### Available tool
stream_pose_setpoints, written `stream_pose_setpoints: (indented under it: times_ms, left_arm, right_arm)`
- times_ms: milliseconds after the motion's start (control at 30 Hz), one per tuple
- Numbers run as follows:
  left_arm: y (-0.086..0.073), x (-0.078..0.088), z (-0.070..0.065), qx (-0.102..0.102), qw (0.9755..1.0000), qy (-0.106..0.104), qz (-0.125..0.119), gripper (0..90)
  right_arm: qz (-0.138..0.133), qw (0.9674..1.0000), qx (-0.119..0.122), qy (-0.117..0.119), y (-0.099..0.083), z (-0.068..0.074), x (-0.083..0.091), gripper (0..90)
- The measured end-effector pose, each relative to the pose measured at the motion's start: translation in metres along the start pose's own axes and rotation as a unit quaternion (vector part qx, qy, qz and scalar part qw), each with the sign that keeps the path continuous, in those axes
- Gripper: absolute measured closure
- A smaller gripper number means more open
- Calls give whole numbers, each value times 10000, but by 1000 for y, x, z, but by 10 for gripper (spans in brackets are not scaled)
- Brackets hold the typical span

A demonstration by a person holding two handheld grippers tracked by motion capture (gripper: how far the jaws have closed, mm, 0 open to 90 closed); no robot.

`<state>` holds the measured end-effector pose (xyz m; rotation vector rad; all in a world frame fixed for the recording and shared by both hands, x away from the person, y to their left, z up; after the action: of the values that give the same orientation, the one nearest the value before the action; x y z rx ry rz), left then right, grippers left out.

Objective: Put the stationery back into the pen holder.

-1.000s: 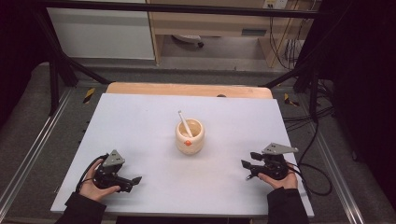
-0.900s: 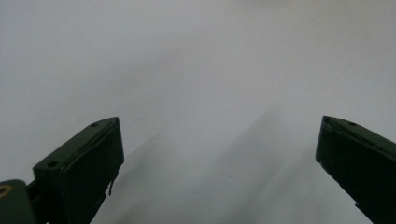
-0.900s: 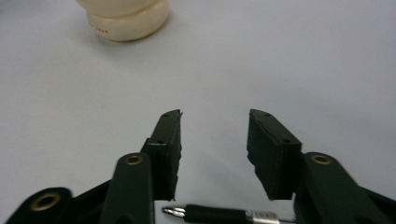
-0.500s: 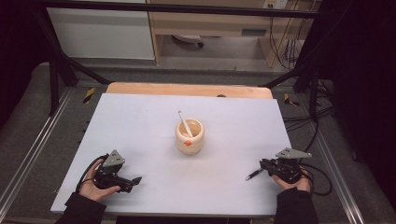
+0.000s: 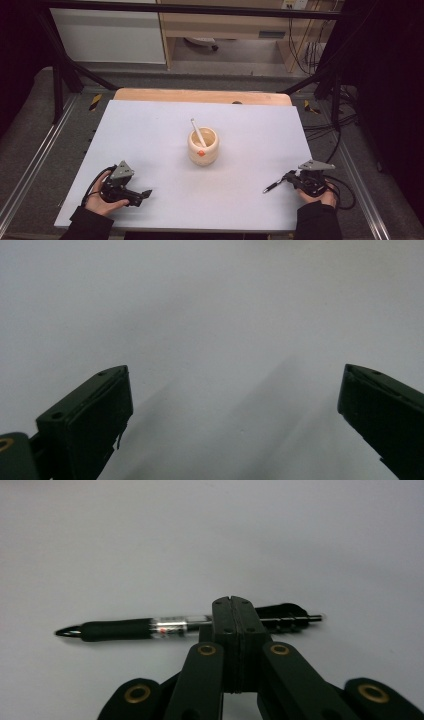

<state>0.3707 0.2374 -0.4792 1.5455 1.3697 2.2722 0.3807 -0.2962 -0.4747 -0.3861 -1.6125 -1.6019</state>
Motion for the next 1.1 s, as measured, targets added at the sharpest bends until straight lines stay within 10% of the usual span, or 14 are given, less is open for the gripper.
stream_pose_setpoints:
  times_ms: [267,1100]
  left_arm:
    - [0,0,0,-8,10000,-4,11,13]
    - [0,-1,0,-3,10000,-4,14,13]
  right_arm:
    - [-54,9994,-86,-340,-1,-11,-4,900]
    - [-71,9994,93,-314,9,-5,-24,900]
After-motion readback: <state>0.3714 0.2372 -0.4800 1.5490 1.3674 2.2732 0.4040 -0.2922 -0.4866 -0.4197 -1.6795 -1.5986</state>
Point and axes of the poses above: each handheld gripper's, and its own axes: x roughly backward along the jaws, y roughly out of its top, z roughly to its left, the point moved 5 cm from there along -x, roughly forward along the jaws, and after that the axes turned 10 degrees about -x, right-handed, at the moved point
